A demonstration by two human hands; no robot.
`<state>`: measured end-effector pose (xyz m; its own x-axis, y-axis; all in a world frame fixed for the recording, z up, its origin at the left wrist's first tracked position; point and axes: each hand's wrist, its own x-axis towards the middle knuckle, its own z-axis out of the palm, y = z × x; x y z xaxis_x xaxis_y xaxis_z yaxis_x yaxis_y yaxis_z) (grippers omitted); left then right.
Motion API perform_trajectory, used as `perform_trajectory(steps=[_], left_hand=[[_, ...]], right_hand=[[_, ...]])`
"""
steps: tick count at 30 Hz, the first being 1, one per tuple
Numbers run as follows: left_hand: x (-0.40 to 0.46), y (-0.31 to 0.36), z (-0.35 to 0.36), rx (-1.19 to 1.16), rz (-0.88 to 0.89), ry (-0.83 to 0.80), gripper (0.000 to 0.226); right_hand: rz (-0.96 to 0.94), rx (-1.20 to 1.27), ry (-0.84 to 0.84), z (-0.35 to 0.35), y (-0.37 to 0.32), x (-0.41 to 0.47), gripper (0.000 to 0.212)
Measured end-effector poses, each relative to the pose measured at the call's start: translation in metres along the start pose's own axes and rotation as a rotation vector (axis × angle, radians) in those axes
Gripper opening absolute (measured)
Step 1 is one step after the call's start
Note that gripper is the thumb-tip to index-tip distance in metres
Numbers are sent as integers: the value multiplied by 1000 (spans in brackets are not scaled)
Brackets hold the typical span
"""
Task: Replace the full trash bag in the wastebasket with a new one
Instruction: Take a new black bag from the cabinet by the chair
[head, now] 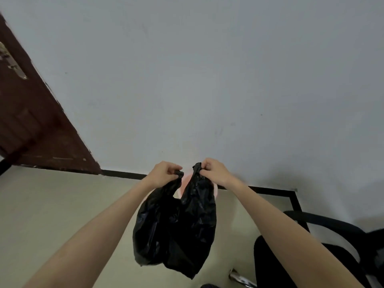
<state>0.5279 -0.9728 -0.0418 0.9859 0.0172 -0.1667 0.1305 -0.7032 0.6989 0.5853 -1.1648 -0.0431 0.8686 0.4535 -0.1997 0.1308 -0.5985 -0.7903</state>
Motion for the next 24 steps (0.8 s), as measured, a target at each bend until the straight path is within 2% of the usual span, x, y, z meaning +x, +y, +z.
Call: perform_trajectory(steps=[4,7,9,12,16,19,21,24], left_hand=[[59,-2,-15,-1,-42,10,9],[93,-7,-21,-11,-54,18,21],[117,-13,-23,-28,-61,47,26],[150,-20,-21,-54,-46,124,20],[182,-30,-7,-164,39,245,35],[207,-42,2,-173,97,285,33],[224,-50,10,-112,139,251,37],[241,-72,34,-50,131,99,22]], right_hand=[[12,6,-19,-19,3,61,21],[6,4,0,-27,3,96,26],[-22,-45,25,-28,6,117,17],[-65,-111,147,-29,12,140,20],[-74,-111,362,-21,28,157,18],[-76,-41,481,-13,41,168,20],[-48,-14,541,-6,53,177,20],[5,1,567,9,75,191,19]])
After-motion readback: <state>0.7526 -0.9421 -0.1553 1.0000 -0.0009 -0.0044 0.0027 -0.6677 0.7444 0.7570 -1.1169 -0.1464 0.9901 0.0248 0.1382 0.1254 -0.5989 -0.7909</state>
